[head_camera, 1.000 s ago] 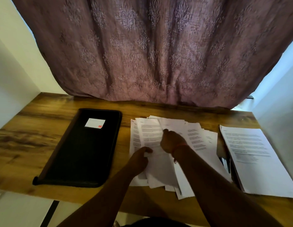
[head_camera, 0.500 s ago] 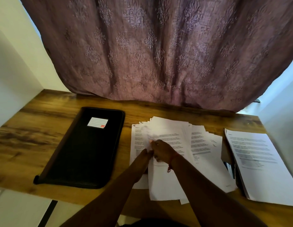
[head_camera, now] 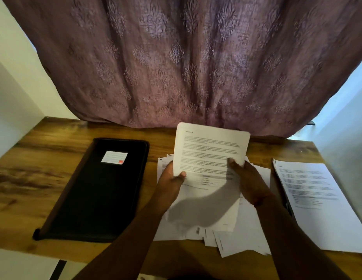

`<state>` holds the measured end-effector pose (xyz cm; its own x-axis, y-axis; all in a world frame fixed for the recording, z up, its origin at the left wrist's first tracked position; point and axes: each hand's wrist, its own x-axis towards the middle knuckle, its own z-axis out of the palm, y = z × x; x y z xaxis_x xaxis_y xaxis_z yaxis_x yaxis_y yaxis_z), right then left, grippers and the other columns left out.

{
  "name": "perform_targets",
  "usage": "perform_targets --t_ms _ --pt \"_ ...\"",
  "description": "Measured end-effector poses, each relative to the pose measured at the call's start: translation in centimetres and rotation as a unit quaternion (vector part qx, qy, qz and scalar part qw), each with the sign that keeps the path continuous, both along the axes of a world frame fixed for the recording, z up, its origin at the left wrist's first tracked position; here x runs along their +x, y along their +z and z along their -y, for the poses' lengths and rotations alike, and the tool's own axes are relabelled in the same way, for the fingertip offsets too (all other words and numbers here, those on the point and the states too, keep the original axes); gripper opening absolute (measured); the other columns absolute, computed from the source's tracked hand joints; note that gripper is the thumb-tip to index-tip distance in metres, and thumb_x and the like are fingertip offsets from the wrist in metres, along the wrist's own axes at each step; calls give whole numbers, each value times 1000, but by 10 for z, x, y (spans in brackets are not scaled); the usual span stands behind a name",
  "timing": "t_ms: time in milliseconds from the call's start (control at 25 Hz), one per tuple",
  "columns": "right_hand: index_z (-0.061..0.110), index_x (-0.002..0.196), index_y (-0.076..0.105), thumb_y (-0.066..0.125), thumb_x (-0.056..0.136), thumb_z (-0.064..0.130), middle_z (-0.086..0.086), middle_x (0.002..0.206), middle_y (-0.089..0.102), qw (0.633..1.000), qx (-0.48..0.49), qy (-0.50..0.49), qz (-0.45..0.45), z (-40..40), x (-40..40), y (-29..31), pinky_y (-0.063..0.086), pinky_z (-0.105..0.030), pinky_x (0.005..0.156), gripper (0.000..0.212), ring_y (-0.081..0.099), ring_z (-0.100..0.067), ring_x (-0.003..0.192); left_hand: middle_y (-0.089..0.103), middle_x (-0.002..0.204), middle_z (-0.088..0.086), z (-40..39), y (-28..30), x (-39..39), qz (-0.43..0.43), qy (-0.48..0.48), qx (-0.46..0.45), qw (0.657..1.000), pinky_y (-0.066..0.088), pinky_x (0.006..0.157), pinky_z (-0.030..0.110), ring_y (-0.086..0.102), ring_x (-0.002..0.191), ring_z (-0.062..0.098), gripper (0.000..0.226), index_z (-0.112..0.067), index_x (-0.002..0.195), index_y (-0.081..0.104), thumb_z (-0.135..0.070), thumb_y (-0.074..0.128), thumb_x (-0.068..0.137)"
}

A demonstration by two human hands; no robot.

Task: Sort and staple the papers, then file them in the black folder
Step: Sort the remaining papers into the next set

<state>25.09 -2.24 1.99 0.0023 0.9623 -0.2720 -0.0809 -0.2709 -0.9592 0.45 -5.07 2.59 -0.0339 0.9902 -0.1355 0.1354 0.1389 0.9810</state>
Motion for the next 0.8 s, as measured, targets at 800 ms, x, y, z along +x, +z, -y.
perform_targets --t_ms 800 --pt "23 120 63 70 82 30 3 113 71 978 187 -56 76 15 -23 51 56 -46 90 40 67 -15 106 64 111 -20 -15 66 8 39 69 142 987 51 76 10 63 101 -9 29 -29 128 46 -29 51 100"
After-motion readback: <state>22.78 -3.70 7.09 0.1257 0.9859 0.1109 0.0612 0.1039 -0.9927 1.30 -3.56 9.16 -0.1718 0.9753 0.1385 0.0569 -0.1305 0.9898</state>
